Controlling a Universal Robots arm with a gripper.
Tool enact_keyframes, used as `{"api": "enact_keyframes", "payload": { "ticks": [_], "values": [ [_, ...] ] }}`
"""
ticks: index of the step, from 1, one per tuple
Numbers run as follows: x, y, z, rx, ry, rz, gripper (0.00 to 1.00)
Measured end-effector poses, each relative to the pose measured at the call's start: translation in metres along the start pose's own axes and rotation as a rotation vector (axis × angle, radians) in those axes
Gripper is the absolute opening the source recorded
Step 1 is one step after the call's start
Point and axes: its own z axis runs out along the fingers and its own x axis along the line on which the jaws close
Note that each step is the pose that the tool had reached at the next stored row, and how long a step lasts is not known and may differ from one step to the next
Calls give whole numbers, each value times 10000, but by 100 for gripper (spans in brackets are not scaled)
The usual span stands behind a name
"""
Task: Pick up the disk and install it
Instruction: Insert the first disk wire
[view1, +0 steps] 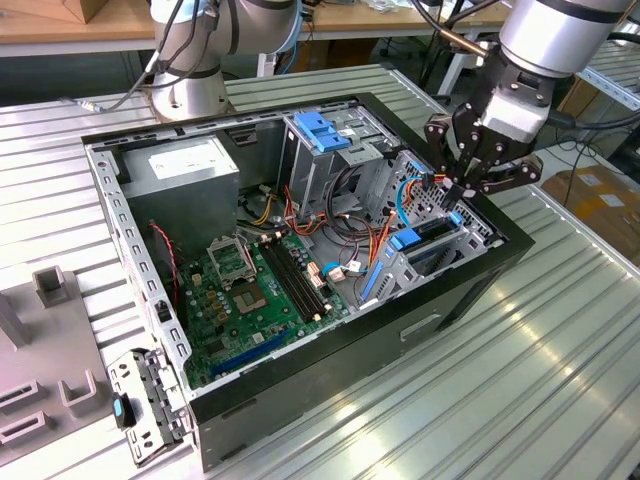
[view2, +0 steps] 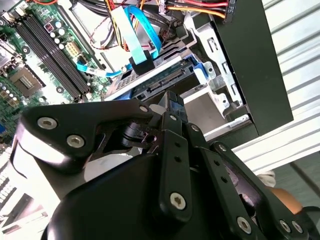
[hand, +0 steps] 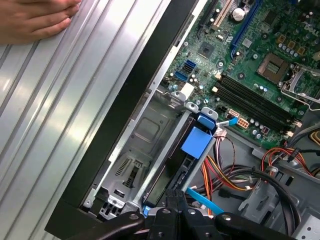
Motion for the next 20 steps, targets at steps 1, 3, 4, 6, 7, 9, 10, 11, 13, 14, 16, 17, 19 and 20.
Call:
{"api": "enact_keyframes", "payload": {
  "ticks": [1, 3, 4, 6, 7, 9, 10, 11, 13, 14, 16, 17, 19, 20],
  "values": [
    [1, -7, 0, 1, -1, -39, 11],
    [6, -37, -1, 2, -1, -103, 11],
    [11, -55, 1, 4, -3, -129, 11],
    [24, -101, 3, 6, -5, -189, 11],
    [30, -121, 4, 7, -6, -218, 11],
    [45, -168, 5, 8, -7, -276, 11],
    [57, -204, 6, 9, -8, -315, 11],
    [64, -230, 8, 9, -9, -330, 11],
    [76, -298, 10, 11, -10, -360, 11],
    [78, -323, 11, 11, -10, -375, 11],
    [62, -389, 13, 12, -12, -401, 11],
    [42, -427, 13, 12, -12, -408, 11],
    [1, -486, 14, 12, -11, -413, 11],
    [-16, -509, 14, 12, -11, -416, 11]
  ]
}}
